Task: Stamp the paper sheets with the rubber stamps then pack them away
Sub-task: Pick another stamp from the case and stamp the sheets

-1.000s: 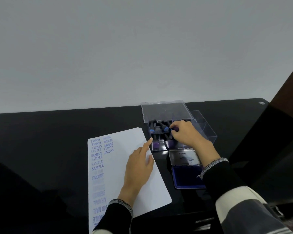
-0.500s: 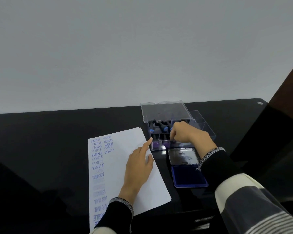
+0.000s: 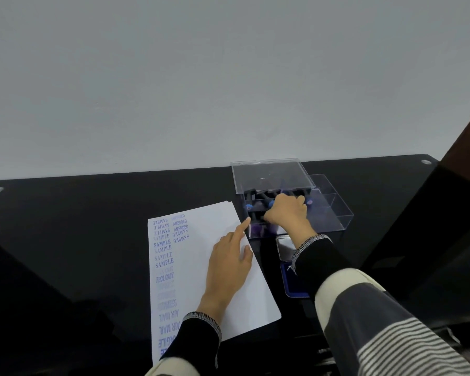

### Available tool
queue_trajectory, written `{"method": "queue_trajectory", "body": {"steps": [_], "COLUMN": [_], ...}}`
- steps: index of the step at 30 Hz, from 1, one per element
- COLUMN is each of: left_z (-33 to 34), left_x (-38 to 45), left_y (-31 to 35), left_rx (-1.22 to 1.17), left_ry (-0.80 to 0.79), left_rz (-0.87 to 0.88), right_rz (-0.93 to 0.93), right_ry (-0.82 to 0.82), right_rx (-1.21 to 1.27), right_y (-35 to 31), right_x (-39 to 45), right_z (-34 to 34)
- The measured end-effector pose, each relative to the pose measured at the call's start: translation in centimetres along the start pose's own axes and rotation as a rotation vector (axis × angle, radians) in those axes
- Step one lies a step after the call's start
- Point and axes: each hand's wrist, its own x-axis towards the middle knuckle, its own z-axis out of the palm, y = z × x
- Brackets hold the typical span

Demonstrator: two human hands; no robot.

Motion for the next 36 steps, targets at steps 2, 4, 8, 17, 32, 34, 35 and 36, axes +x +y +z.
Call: {"method": "queue_trajectory", "body": {"steps": [2, 4, 8, 17, 32, 34, 35, 36], "left_z": [0.1, 0.2, 0.0, -0.4, 2.0, 2.1, 2.1, 2.1], "left_x": [0.0, 0.1, 0.2, -0.9, -2.6, -2.7, -2.8, -2.8], "left_y": [-0.1, -0.2, 0.0, 2.8, 2.7, 2.6, 2.5, 2.6], "left_rx": [-0.014, -0.022, 0.352, 0.111, 0.16, 0.141, 0.136, 0.132], "left_ry": [-0.008, -0.001, 0.003, -0.445, -0.298, -0.292, -0.292, -0.291], "left_rz": [-0.031, -0.067, 0.081, 0.238, 0.277, 0.265, 0.258, 0.252], "right_rz": [-0.006, -0.067, -0.127, -0.088, -0.027, -0.032, -0.034, -0.036], "right_ry": [0.064, 0.111, 0.144, 0.139, 0.094, 0.098, 0.099, 0.098], "right_rx": [0.159, 0.438, 0.845, 0.651, 0.313, 0.299, 0.294, 0.291], "right_y": [-0.2, 0.0, 2.7, 10.0, 10.5, 10.4, 10.4, 10.3], "right_x": [-0.3, -1.4, -4.9, -10.1, -10.1, -10.0, -10.0, -10.0], "right_z": [-0.6, -1.5, -3.1, -1.1, -1.1, -1.0, -1.0, -0.9]}}
